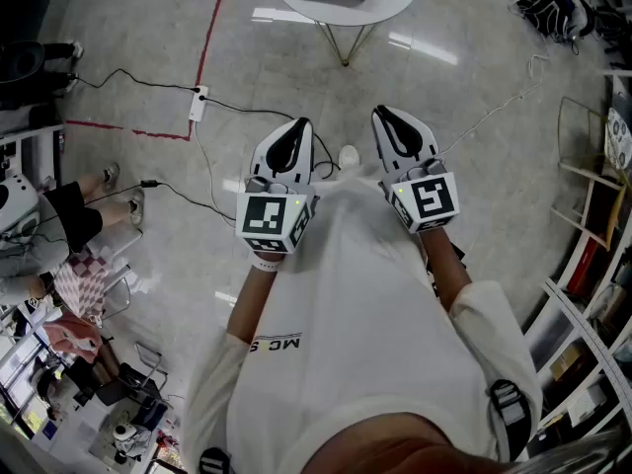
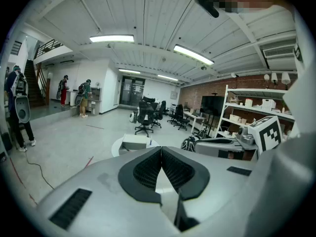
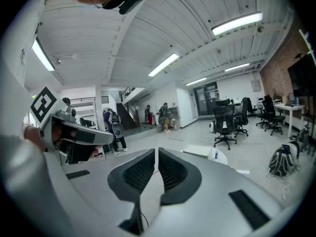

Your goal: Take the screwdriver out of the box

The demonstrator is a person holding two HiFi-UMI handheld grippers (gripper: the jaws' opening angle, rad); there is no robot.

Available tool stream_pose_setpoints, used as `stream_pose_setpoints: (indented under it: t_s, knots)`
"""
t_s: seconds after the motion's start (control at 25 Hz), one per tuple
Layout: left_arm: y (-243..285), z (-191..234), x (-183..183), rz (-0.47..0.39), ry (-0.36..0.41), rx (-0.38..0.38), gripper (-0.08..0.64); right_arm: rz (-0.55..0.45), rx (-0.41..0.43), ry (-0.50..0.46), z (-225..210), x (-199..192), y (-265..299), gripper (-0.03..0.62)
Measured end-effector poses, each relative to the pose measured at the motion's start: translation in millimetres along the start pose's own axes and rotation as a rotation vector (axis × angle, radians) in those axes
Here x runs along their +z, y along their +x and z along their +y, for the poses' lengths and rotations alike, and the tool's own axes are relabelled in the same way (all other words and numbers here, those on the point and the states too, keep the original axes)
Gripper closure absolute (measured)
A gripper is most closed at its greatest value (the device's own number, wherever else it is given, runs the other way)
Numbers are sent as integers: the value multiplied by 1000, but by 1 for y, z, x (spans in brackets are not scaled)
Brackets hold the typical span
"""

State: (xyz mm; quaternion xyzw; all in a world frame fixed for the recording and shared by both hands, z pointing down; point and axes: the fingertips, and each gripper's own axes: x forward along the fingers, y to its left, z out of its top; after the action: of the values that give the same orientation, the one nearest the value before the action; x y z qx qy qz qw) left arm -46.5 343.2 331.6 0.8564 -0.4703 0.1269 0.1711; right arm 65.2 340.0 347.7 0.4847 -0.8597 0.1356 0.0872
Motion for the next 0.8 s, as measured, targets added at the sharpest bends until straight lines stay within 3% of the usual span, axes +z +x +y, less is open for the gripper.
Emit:
stream_pose_setpoints:
  t_s: [0.28,0.52,0.8]
  knots:
    - [4,15,3,29,3,-13,548,15,-12,2,-1,-1,18,510]
    - [2,48,-11,70,-16,-42,548,27,-25,77,11,-12,44,509]
    - [-2,111,11,16,-59,-78,548,58,-99,74,27,6,91,509]
